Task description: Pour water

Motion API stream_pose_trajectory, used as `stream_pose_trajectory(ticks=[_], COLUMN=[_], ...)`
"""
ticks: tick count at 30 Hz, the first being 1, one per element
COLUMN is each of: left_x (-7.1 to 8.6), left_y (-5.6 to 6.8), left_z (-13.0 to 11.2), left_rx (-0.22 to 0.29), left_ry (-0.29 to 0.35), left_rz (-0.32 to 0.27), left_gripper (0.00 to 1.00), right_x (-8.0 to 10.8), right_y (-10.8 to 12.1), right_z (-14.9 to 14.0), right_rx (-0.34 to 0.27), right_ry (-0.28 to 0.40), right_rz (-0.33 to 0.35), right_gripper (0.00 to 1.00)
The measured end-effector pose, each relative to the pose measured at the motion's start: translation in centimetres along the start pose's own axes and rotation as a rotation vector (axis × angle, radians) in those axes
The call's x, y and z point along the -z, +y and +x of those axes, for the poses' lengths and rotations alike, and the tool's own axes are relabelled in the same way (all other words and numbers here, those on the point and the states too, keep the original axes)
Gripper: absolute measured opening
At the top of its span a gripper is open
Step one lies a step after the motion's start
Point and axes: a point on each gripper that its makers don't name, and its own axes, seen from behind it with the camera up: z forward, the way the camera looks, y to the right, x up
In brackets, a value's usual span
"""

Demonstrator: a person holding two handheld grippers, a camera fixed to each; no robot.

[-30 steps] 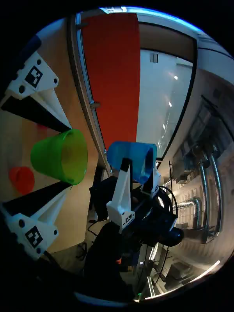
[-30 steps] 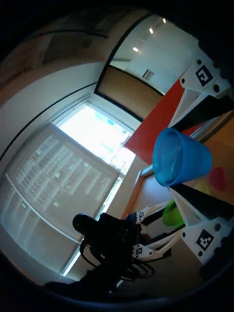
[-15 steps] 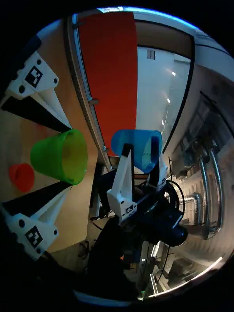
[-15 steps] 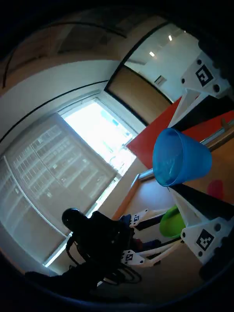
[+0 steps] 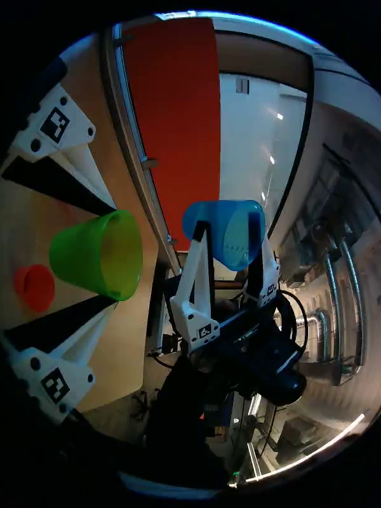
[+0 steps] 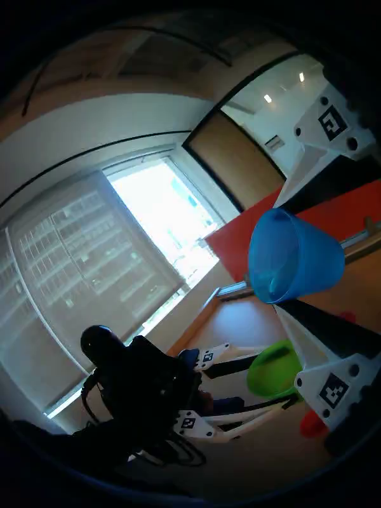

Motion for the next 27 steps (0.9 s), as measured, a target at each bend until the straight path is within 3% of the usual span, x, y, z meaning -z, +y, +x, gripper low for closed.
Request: stream_pose_trajectory(ticks=[27], left_x=[-0.33], left_y=[0.29], left_z=[0.16], left_rx=[-0.004], left_ry=[-0.002], left_rz=[-0.004], left_gripper=[0.87], right_x=[-0.55], right_y=[0.79], right_z=[0.14], right_rx=[0.187], right_ry=[-0.026], right_rz=[-0.010], right_gripper=[0.91])
